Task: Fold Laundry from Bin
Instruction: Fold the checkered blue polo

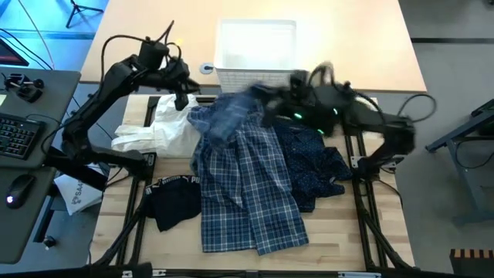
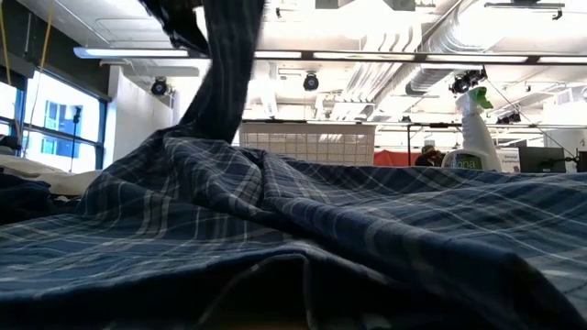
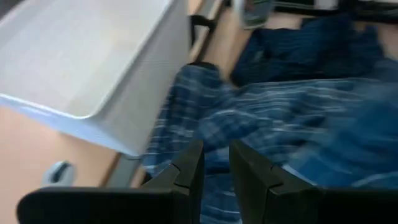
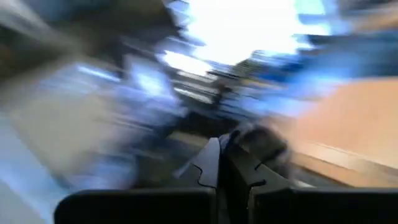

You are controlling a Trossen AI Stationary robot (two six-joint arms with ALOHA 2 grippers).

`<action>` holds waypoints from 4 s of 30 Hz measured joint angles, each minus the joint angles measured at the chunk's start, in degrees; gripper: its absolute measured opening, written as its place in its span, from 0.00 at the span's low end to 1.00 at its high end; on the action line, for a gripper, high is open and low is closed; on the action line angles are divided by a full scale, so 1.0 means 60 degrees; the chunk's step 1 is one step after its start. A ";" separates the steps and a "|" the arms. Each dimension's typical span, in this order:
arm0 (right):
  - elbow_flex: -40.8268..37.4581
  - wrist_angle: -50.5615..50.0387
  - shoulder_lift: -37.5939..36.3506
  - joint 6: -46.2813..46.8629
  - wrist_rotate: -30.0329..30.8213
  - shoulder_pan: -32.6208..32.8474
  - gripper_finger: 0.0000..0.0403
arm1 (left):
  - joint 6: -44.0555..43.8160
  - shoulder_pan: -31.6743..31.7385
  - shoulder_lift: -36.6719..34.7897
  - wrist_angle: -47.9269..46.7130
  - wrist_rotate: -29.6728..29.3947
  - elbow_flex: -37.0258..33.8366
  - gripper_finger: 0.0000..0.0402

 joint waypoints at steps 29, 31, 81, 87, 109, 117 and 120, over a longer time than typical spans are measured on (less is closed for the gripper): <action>-0.0040 -0.9627 -0.1761 0.1101 -0.2570 -0.1620 0.00 | 0.0729 -0.1806 0.1522 0.2256 -0.5627 -0.5173 0.54; -0.0036 -0.9537 -0.1827 0.0453 -0.2986 -0.2036 0.00 | 0.0986 -0.1811 0.1909 0.2277 -0.6497 -0.5173 0.54; -0.0040 -0.0498 -0.0300 0.1391 -0.6433 -0.0403 0.00 | 0.2549 0.0116 0.3479 0.5446 -0.2845 -0.2752 0.22; -0.0040 -0.0680 -0.0361 0.1382 -0.6617 -0.0601 0.00 | 0.1710 0.0209 0.3187 0.3866 -0.2234 -0.2372 0.28; -0.0029 0.1207 0.0792 0.1655 -0.9381 -0.1806 0.00 | -0.3241 -0.2954 -0.1084 -0.0381 -0.3523 -0.1297 0.25; -0.0062 0.9866 0.3846 0.4409 -1.0512 -0.2300 0.00 | -0.3393 -0.3121 -0.2212 0.0095 -0.4080 -0.1297 0.22; -0.0054 1.0063 0.3821 0.4142 -1.0483 -0.2457 0.00 | -0.3302 -0.3124 -0.2376 0.0085 -0.4075 -0.1297 0.22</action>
